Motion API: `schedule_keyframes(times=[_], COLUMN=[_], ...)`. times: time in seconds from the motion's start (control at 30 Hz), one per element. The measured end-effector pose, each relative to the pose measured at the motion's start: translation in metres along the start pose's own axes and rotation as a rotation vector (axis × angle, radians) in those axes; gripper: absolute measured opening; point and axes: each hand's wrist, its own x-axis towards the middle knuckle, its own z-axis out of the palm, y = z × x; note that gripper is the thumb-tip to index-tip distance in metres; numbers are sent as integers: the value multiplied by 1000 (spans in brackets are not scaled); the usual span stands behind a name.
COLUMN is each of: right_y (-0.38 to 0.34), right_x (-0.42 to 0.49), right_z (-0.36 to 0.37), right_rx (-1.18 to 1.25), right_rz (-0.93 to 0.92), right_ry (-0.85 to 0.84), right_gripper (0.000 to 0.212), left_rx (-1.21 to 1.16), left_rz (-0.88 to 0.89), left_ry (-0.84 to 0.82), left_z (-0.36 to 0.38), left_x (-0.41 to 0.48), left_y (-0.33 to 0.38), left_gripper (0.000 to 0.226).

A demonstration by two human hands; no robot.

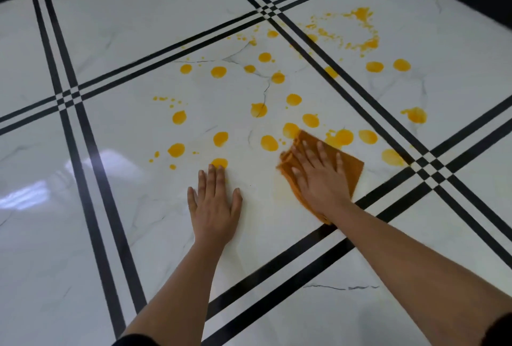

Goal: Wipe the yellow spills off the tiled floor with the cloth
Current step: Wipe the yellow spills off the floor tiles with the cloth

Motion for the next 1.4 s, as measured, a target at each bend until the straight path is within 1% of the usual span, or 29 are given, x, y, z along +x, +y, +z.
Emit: schedule_keyframes(times=[0.03,0.07,0.1,0.17,0.2,0.23,0.27,0.33,0.37,0.4,0.5,0.53,0.57,0.67,0.7,0.8,0.83,0.93,0.97,1.0,1.03,1.1,1.13,1.17,1.23,1.27,1.3,1.37,1.4], right_y=[-9,-20,-28,-25,-18,-12,-7,-16,-27,-38,-49,-46,-44,-63,-72,-83,-82,-104,-117,-129,-133,-126,-122,-121,-135,-146,-155,-159,-158], right_x=[10,13,11,-5,-8,-4,6,30,38,40,28,33,46,75,72,68,74,102,103,101,97,93,97,103,107,102,94,81,83], right_z=[-3,-4,0,7,6,4,2,-3,-4,-3,6,6,5,6,8,16,14,11,12,13,17,17,16,15,15,18,21,25,23], right_rx=[13,9,-10,-82,-91,-78,-49,68,93,100,64,51,46,85,86,33,29,74,81,75,52,-1,-22,-17,52,53,40,-7,-18], right_rz=[32,-24,-158,-496,-556,-518,-397,-80,-6,-8,-293,-338,-328,-151,-186,-476,-474,-258,-259,-342,-470,-699,-717,-648,-397,-343,-371,-568,-618], right_ry=[-5,-25,-56,-68,-46,-35,-15,8,26,32,-7,-14,-1,56,66,37,35,64,61,38,17,18,29,26,34,45,36,3,-20], right_gripper=[62,63,64,61,59,59,60,59,57,55,55,56,55,51,51,51,51,55,56,55,55,59,62,60,55,54,54,52,52], left_rx=[-4,-8,-8,-4,4,12,15,6,-2,-9,-5,-2,-2,4,7,22,20,-1,-2,2,8,11,11,14,6,-3,-14,-30,-26], left_rz=[-10,-18,-21,-13,-9,-6,-4,-14,-27,-41,-45,-44,-53,-82,-88,-114,-126,-177,-190,-206,-217,-233,-242,-247,-263,-279,-299,-324,-323], left_ry=[9,17,19,17,10,5,6,19,27,34,41,47,54,61,58,60,68,95,103,111,115,116,116,119,127,128,131,131,126], left_z=[0,0,-1,-2,-3,-4,-4,-4,-4,-4,-6,-6,-6,-9,-11,-17,-19,-26,-27,-29,-32,-35,-37,-38,-39,-40,-39,-39,-38], left_x=[3,6,8,8,7,7,7,8,10,13,22,27,31,38,38,43,45,50,51,51,52,55,55,55,54,54,52,49,47], left_y=[-1,-2,-4,-10,-14,-18,-20,-24,-25,-26,-30,-31,-32,-37,-38,-55,-59,-74,-78,-83,-87,-99,-105,-108,-114,-115,-118,-126,-128], left_gripper=[80,79,78,77,77,76,76,75,75,75,75,74,74,75,75,75,75,74,74,74,75,75,75,75,74,74,74,74,73])
